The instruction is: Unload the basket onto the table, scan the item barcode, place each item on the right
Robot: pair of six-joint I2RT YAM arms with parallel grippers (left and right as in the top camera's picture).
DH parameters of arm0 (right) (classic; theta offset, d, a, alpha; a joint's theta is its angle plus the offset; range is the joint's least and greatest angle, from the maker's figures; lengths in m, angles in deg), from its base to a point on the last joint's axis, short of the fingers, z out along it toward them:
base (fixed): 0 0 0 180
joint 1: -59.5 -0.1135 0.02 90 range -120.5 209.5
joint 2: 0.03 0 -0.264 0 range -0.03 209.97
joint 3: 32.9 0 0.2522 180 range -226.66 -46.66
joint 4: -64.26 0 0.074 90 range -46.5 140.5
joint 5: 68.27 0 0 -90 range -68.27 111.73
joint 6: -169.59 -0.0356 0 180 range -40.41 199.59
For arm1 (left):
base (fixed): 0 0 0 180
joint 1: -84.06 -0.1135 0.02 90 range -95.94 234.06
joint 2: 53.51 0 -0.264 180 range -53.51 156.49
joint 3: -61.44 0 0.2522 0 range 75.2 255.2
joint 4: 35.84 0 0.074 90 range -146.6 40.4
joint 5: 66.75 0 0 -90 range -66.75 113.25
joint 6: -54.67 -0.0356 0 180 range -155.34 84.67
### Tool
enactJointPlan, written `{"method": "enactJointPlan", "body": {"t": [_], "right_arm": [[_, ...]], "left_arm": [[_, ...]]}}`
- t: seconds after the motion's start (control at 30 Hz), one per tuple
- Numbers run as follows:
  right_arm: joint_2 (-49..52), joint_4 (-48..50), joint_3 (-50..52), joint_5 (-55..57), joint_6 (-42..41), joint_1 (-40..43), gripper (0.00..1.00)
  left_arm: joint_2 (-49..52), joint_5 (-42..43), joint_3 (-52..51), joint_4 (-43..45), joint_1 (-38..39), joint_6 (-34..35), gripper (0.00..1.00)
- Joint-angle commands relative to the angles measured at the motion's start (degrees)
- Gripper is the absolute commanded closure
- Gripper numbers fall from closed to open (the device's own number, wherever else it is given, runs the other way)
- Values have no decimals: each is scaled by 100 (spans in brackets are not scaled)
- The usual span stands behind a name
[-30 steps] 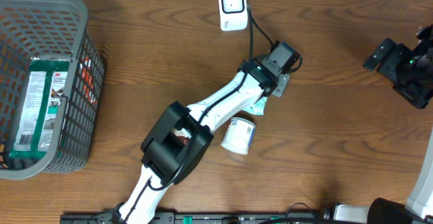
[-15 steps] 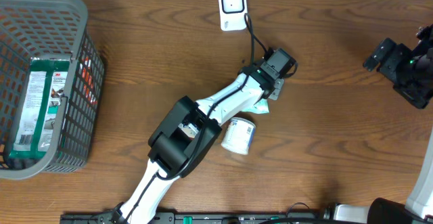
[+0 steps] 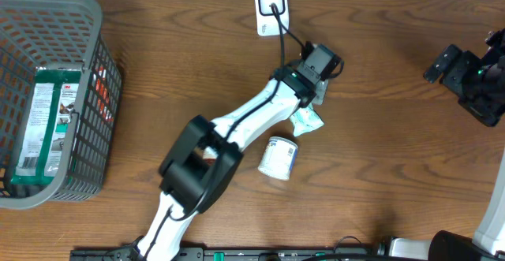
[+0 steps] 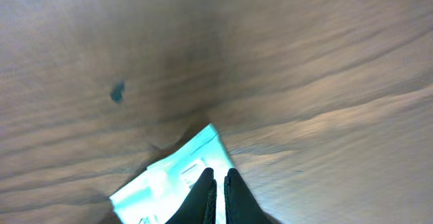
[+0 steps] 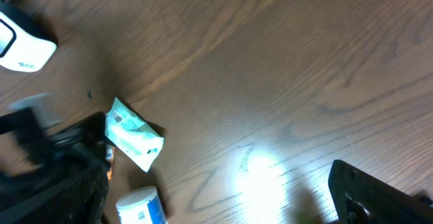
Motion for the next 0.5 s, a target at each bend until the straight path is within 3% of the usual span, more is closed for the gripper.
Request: {"method": "enactJointPlan", "body": {"t": [0.0, 0.17, 0.47], "right_arm": [[31, -4, -85, 33, -44, 15, 1], [31, -4, -87, 33, -44, 15, 1], [31, -2, -87, 33, -44, 15, 1]], "left_arm": [[-468, 542, -31, -17, -2, 50, 92], [-369, 1364, -57, -442, 15, 52, 92], [-11, 1384, -638, -557, 317, 48, 92]]}}
